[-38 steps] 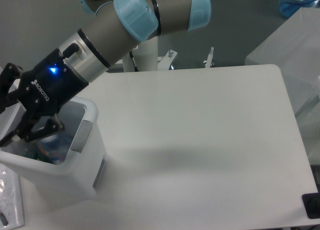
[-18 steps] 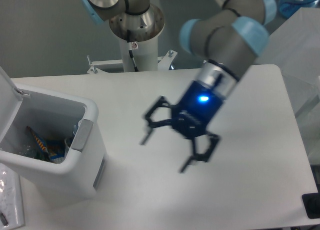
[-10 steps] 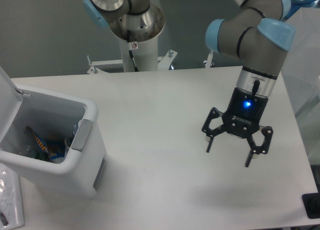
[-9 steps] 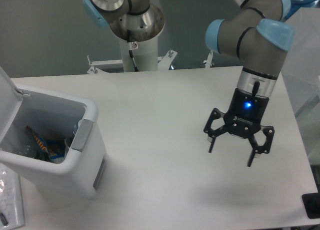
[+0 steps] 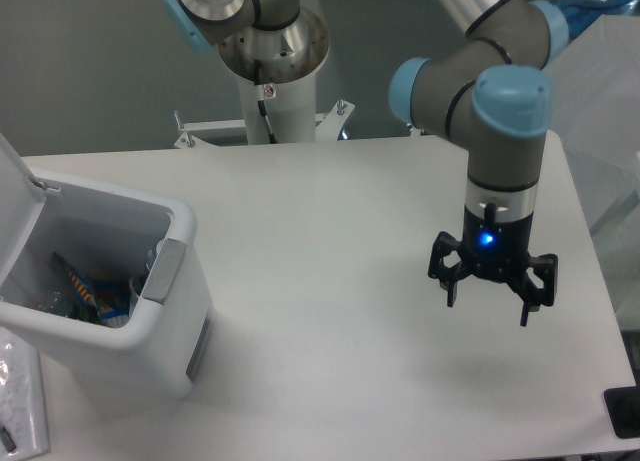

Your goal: Place the trash in the trash can

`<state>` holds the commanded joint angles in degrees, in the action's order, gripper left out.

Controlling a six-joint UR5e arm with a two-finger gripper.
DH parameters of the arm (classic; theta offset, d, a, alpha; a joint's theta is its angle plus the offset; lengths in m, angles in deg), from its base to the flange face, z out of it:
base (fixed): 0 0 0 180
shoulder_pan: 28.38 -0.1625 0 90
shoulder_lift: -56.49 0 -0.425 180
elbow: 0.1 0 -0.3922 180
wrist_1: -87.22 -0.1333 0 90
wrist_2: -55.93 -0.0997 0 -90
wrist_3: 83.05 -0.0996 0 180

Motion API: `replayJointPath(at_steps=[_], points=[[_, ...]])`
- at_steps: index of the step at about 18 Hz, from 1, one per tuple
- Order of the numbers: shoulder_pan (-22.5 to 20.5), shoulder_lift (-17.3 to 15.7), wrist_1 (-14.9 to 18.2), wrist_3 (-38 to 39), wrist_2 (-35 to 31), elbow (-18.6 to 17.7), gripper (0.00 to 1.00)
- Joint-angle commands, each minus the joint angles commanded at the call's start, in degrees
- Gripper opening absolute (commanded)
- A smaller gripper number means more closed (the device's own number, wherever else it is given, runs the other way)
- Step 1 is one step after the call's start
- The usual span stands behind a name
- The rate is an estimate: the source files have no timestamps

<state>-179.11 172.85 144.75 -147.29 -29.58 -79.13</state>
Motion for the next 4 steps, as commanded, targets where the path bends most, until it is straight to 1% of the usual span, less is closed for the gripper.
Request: replayJointPath(at_steps=[1, 2, 3, 4], points=[[0.00, 0.53, 3.78, -1.84, -0.09, 2.02, 1.00], [0.00, 0.79, 6.69, -3.86, -0.09, 3.52, 1.00], [0.00, 0.88, 8.55, -5.27, -0.18, 4.23, 1.00], [0.00, 0.80, 9.17, -5.89, -0.87, 4.15, 1.00]])
